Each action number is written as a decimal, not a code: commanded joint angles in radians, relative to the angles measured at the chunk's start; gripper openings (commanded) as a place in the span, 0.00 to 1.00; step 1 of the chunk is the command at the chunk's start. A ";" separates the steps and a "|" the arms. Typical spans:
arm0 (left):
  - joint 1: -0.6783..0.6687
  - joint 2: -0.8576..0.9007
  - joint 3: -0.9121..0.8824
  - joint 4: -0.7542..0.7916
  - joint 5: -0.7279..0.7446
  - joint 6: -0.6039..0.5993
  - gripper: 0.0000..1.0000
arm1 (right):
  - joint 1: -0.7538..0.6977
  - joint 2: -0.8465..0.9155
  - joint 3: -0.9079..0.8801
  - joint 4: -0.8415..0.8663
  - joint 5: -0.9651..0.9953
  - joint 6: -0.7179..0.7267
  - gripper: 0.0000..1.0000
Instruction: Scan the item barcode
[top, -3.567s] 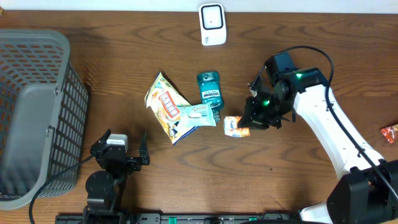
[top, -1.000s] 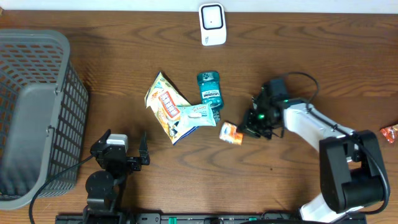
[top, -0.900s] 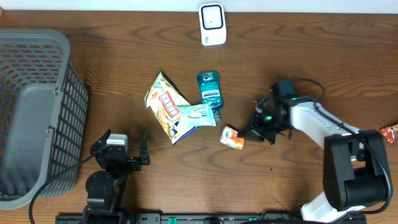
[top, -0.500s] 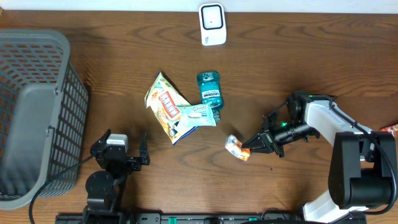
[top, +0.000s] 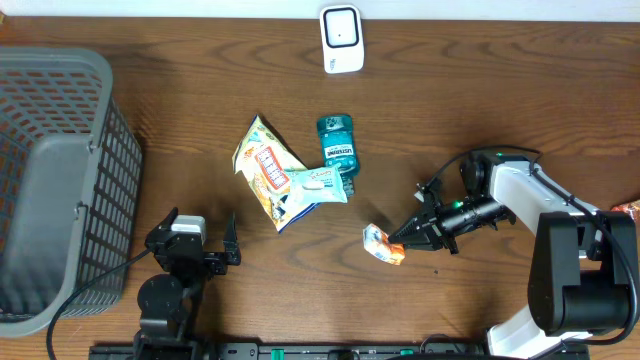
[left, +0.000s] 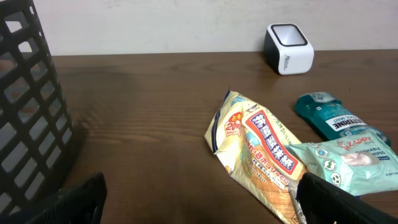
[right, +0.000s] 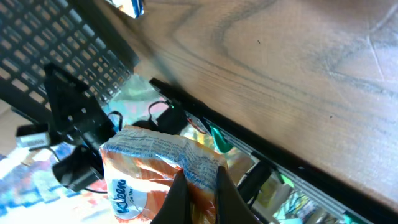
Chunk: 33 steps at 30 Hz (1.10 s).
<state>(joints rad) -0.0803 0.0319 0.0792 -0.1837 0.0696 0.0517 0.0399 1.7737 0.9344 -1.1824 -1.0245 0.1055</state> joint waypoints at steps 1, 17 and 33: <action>0.003 -0.002 -0.014 -0.029 0.009 -0.005 0.98 | 0.016 0.004 0.010 0.000 -0.020 -0.116 0.01; 0.003 -0.002 -0.014 -0.029 0.009 -0.005 0.98 | 0.139 0.004 0.010 0.066 0.092 -0.121 0.02; 0.003 -0.002 -0.014 -0.029 0.009 -0.005 0.98 | 0.194 -0.003 0.021 0.063 0.092 -0.103 0.02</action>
<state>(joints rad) -0.0803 0.0319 0.0792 -0.1837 0.0696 0.0517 0.2295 1.7737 0.9360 -1.1156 -0.9199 0.0063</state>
